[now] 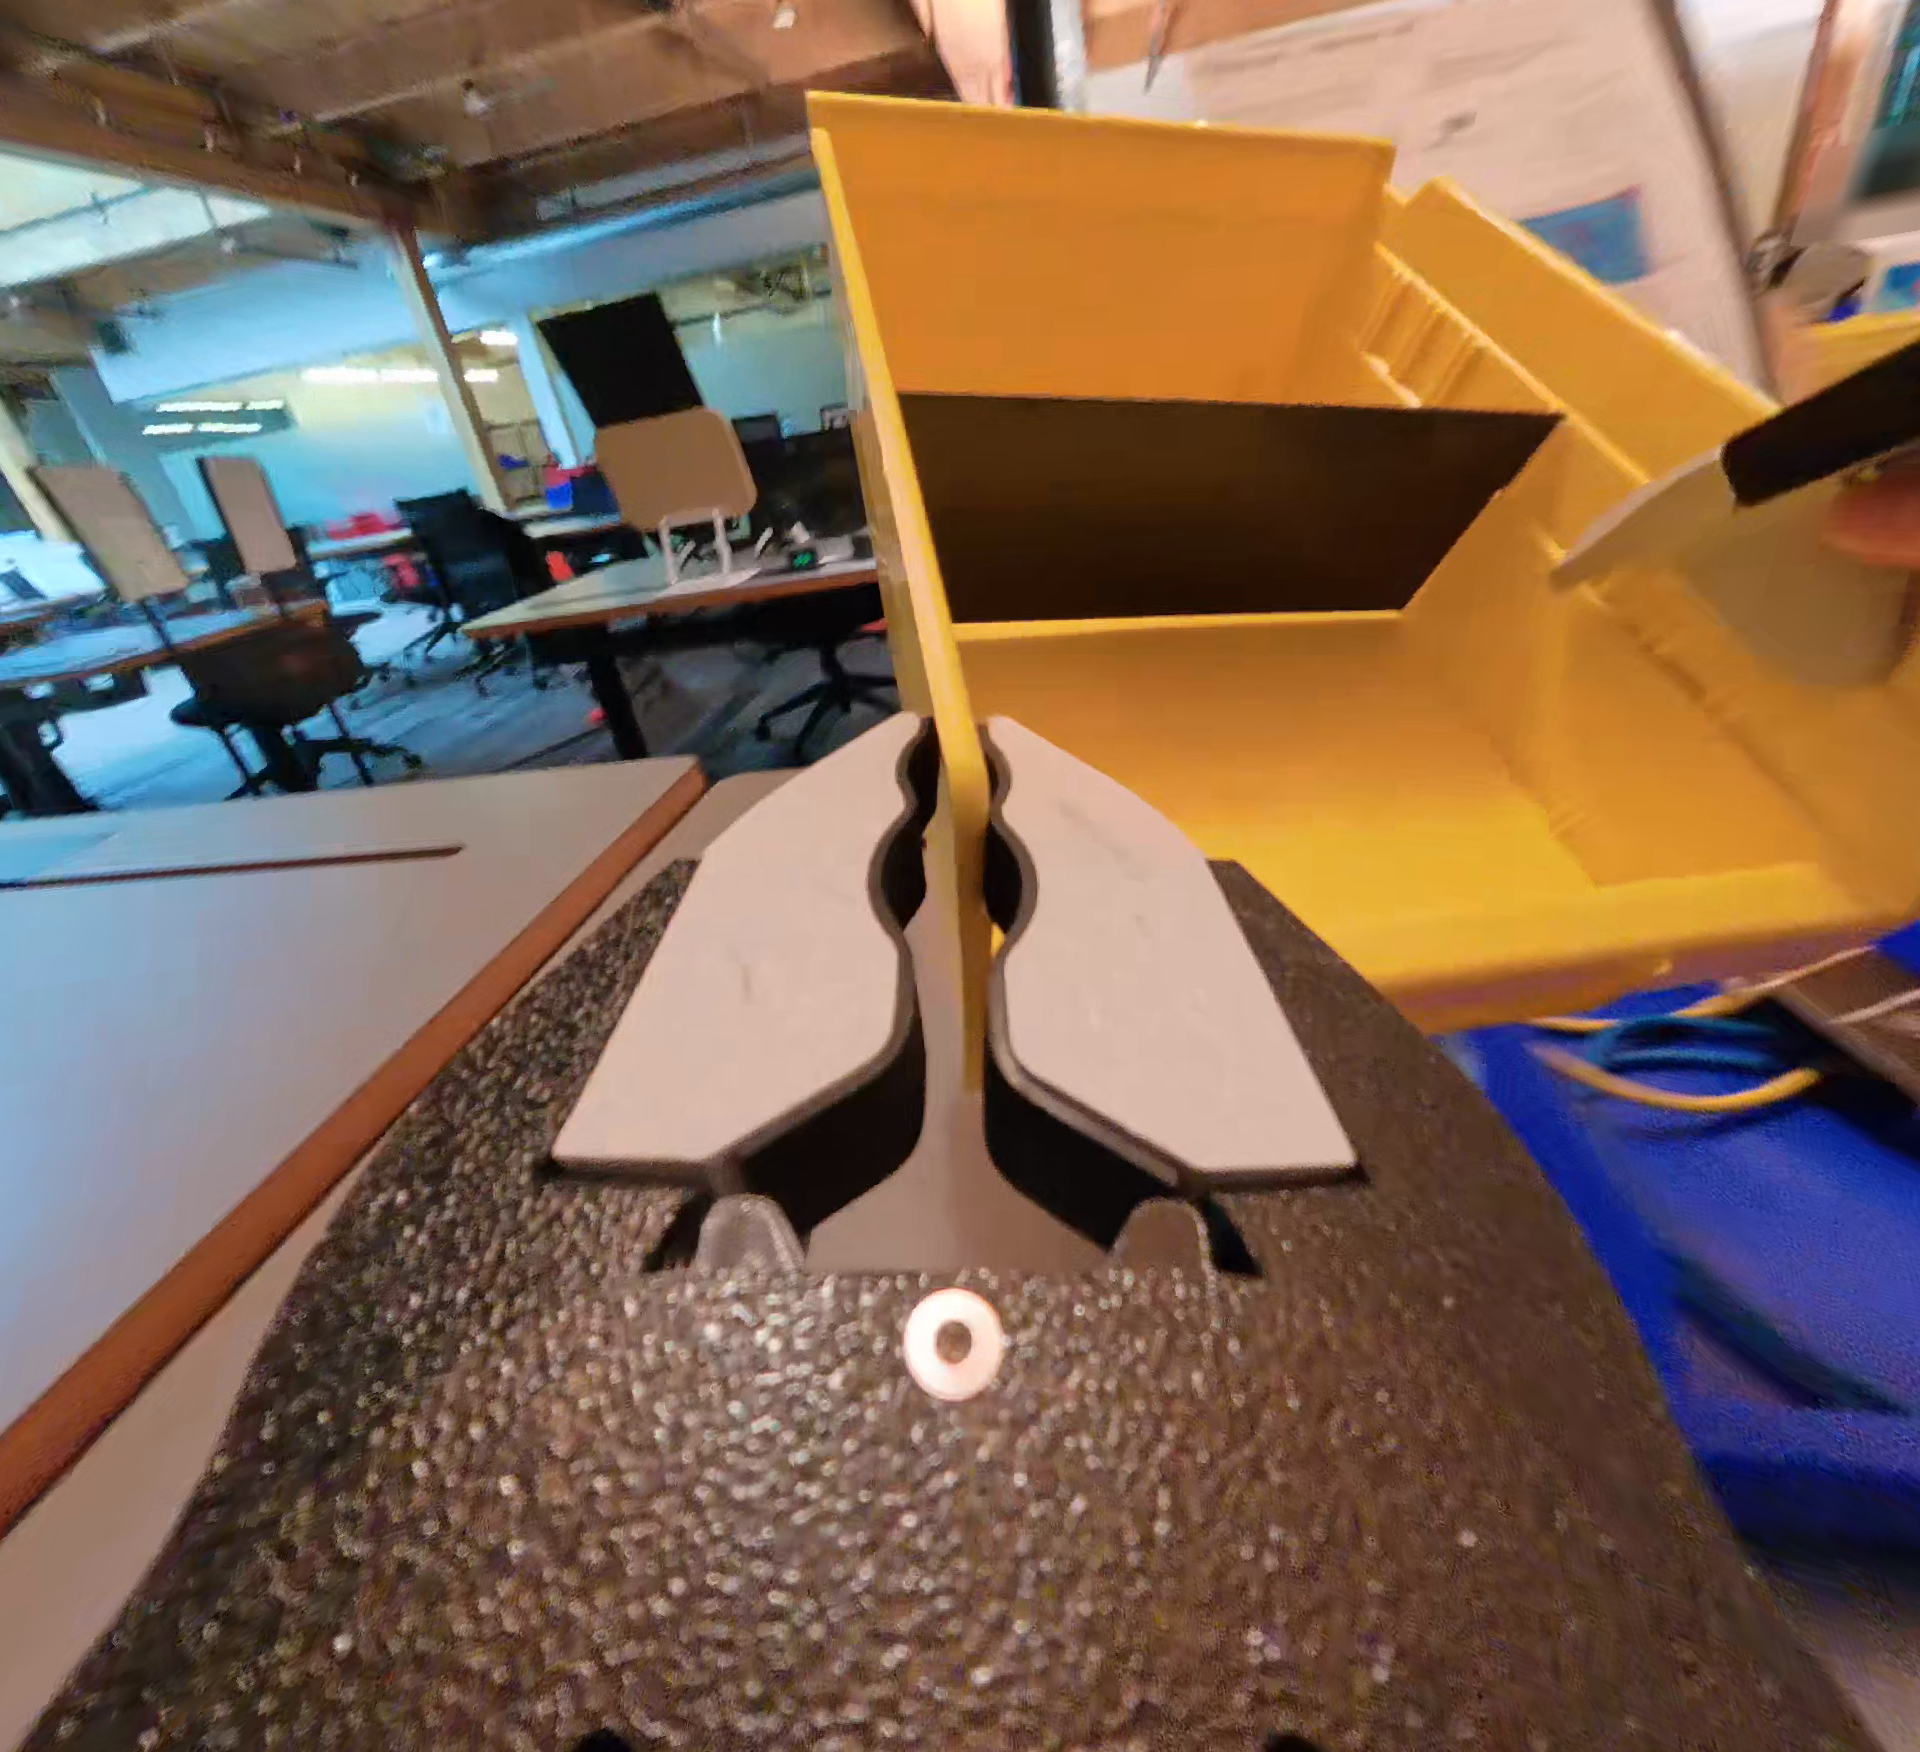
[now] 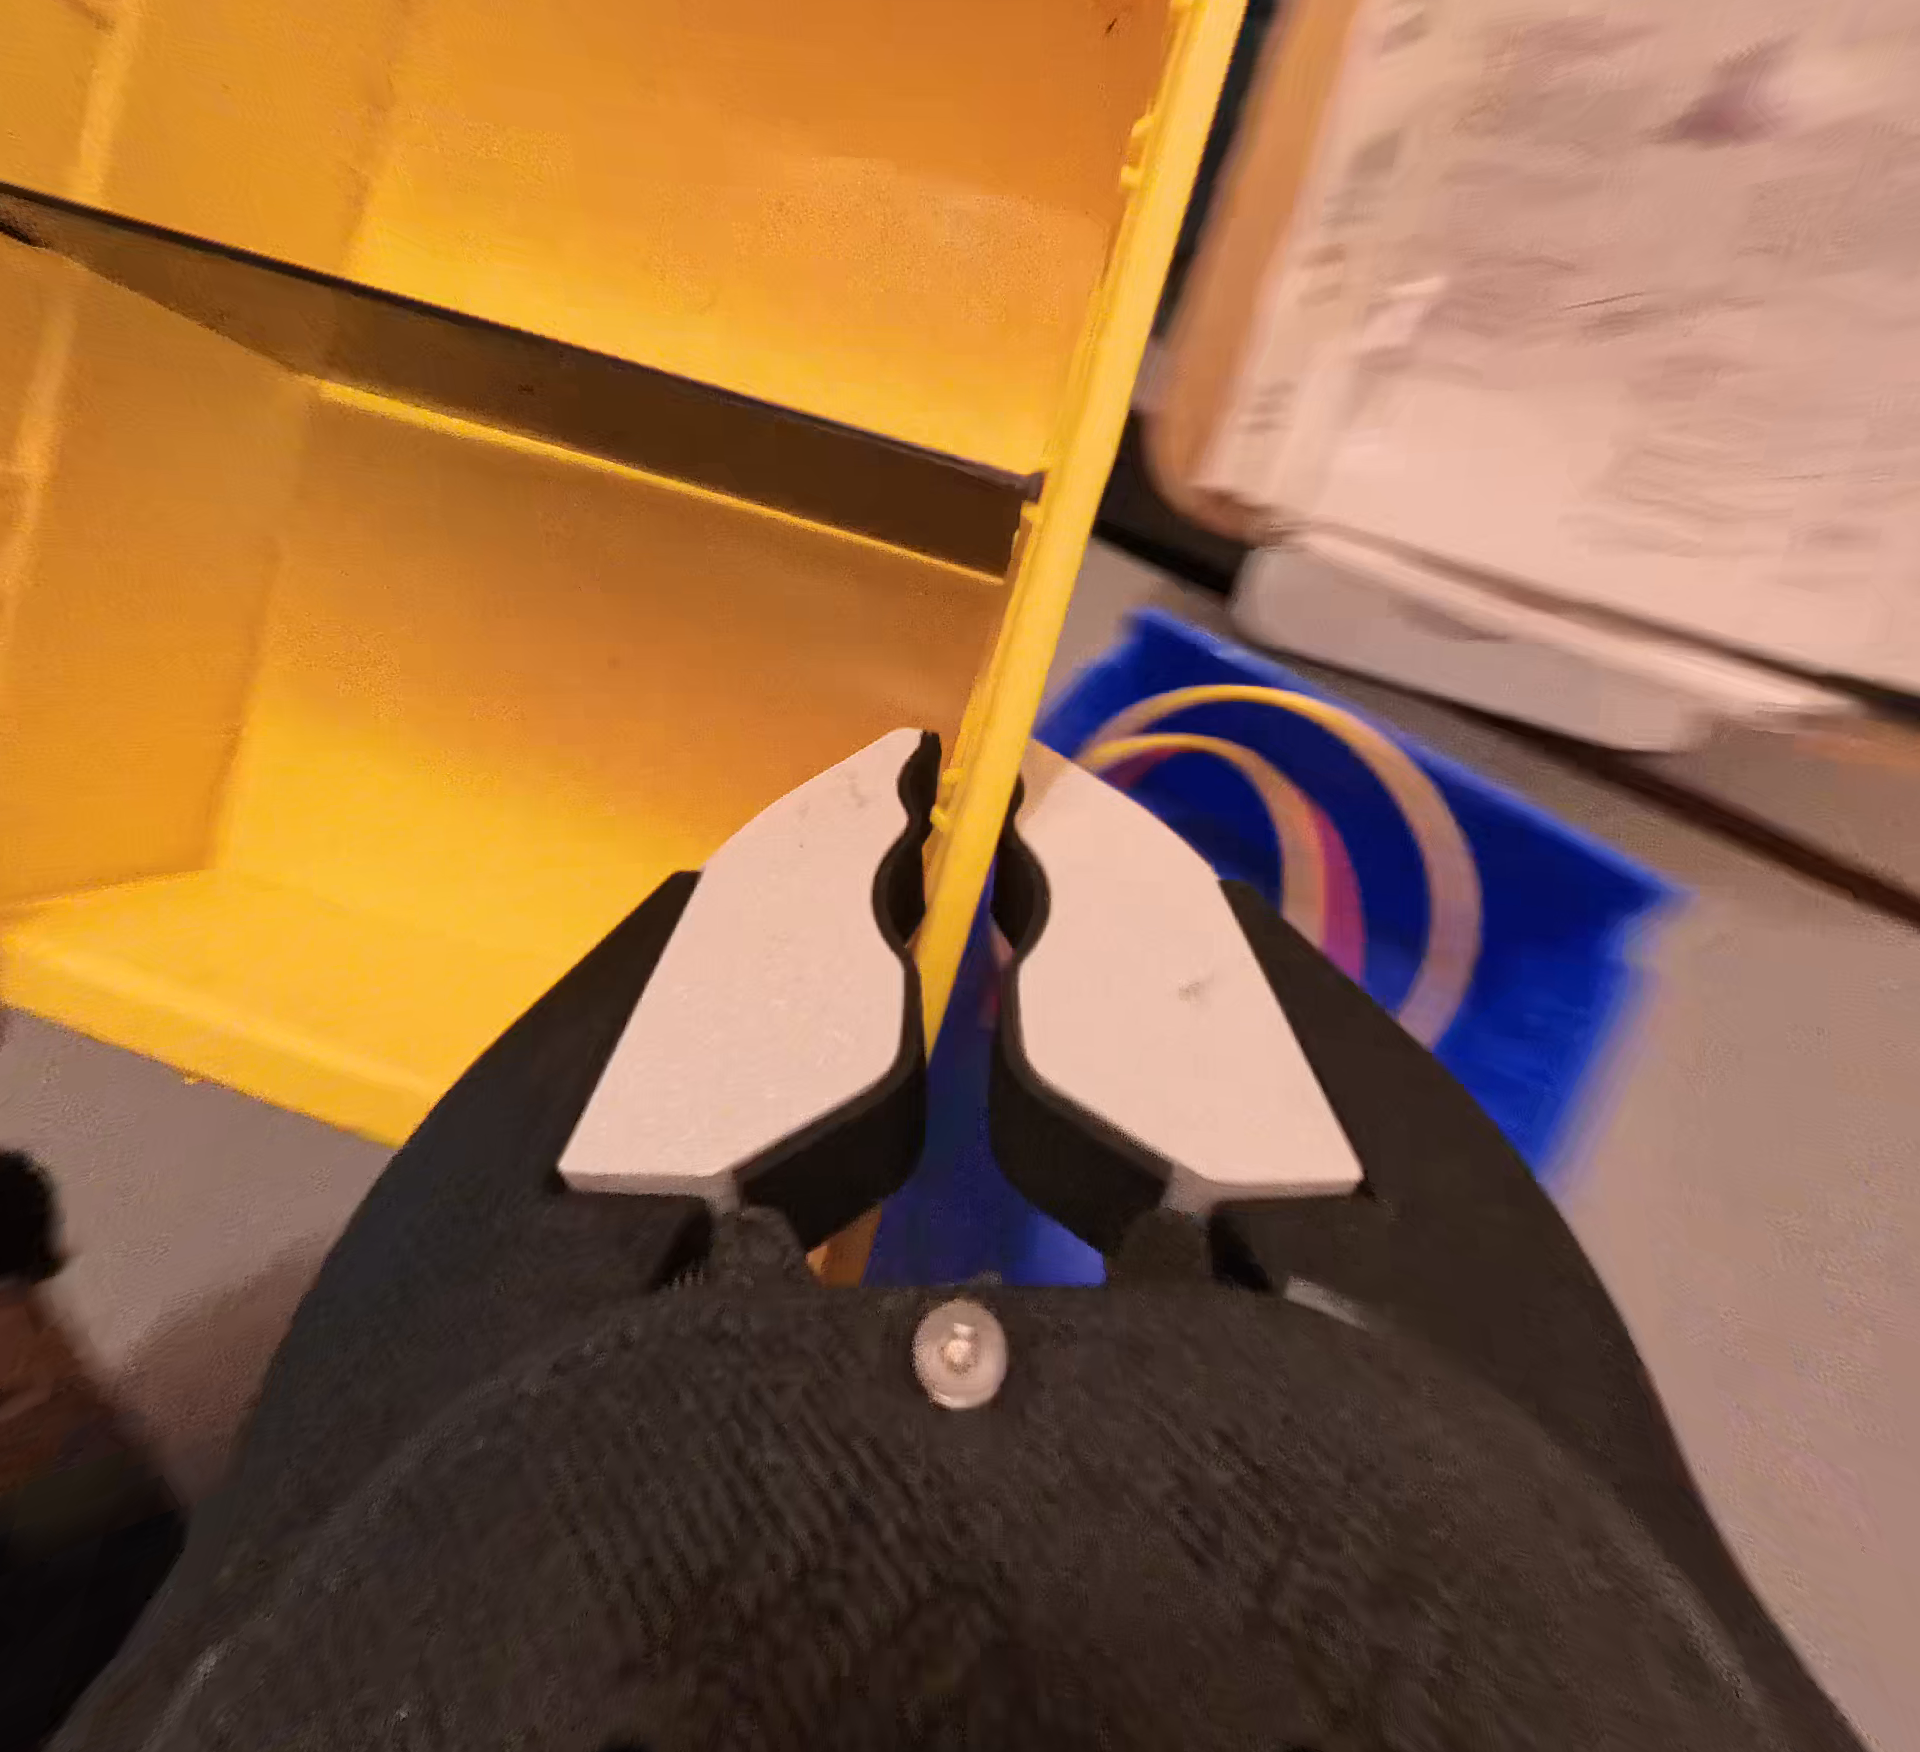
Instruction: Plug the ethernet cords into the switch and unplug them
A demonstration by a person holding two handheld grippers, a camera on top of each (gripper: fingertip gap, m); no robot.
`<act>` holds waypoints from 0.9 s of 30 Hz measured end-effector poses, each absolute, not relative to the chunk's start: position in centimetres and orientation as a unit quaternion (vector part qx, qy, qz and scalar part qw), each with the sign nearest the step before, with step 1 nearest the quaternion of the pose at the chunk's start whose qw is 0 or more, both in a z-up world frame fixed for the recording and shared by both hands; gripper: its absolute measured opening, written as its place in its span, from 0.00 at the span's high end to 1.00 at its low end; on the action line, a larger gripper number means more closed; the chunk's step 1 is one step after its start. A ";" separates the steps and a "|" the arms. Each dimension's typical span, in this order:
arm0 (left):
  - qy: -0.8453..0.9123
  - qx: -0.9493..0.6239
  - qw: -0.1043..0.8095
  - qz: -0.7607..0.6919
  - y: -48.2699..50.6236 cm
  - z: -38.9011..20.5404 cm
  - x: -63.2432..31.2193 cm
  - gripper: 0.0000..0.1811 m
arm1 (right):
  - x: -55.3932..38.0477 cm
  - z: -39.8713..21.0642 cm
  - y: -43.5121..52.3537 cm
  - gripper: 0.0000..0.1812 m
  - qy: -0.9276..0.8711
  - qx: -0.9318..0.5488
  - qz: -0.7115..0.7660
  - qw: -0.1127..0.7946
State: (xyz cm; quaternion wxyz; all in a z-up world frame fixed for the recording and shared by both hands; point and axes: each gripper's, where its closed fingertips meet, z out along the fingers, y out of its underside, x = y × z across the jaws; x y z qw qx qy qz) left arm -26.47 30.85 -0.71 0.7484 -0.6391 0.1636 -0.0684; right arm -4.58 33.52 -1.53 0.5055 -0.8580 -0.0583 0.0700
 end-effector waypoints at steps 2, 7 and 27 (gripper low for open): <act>0.180 -0.630 0.747 -0.113 28.9 -0.1 -20.6 0.96 | 2.2 -0.3 30.2 0.97 -0.035 -0.857 -0.029 0.514; 0.252 -0.643 0.667 -0.281 25.1 -1.8 -4.0 0.95 | 18.5 -2.9 20.6 0.97 0.085 -0.875 -0.114 0.462; 0.489 -0.680 0.450 -0.309 14.8 -17.7 23.3 0.86 | 43.4 -20.9 7.5 0.97 0.237 -0.916 -0.102 0.307</act>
